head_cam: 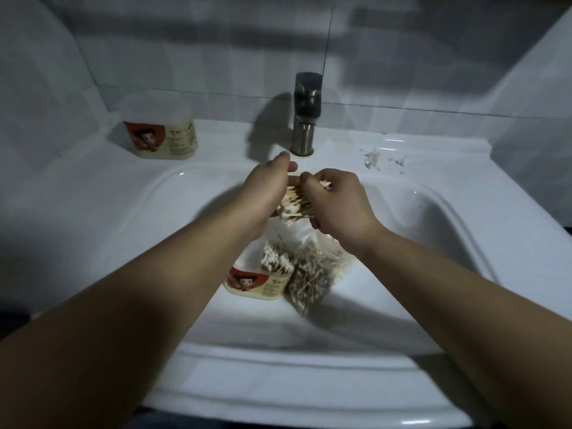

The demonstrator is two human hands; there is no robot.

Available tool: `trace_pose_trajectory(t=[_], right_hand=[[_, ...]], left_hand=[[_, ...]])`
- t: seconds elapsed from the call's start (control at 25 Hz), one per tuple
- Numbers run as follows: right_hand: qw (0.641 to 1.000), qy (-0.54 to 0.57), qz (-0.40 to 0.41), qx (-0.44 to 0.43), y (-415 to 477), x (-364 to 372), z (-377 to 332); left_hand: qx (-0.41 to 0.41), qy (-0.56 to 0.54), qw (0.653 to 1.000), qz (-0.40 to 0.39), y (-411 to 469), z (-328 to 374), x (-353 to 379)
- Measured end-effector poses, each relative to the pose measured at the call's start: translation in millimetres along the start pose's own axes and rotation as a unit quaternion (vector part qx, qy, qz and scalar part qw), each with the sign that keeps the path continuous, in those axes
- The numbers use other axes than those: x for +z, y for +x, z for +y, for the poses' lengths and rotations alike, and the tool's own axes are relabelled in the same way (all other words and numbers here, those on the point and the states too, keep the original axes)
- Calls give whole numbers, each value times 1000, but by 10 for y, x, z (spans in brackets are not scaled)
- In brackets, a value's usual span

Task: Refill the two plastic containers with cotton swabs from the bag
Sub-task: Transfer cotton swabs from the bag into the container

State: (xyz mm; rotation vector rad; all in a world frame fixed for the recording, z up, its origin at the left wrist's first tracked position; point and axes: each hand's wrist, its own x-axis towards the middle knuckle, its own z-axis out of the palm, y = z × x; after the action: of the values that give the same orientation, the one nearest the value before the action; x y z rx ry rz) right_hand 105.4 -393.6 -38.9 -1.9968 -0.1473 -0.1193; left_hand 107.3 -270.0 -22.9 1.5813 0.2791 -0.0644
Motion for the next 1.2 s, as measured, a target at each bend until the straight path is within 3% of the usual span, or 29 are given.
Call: trace_pose_trajectory(t=[0.32,0.6,0.92,1.04,1.2], right_hand=[[986,-146,-77,-36,-58,233,-243],[982,-178,-64,-29,-81,537,34],[960,-246,-94,-91,-71,624,137],[938,-297,-103,-146,-86,673,130],[883,-379,-146,-237,-153,773,164]], left_hand=[[-81,211,972,59,28,72,-590],[-144,116,983,14,65,-326,-812],[-139,126,981,-40,150,-359,-805],[-149,110,981,-54,184,-391,-811],[-162,106,980,-51,214,-397,-831]])
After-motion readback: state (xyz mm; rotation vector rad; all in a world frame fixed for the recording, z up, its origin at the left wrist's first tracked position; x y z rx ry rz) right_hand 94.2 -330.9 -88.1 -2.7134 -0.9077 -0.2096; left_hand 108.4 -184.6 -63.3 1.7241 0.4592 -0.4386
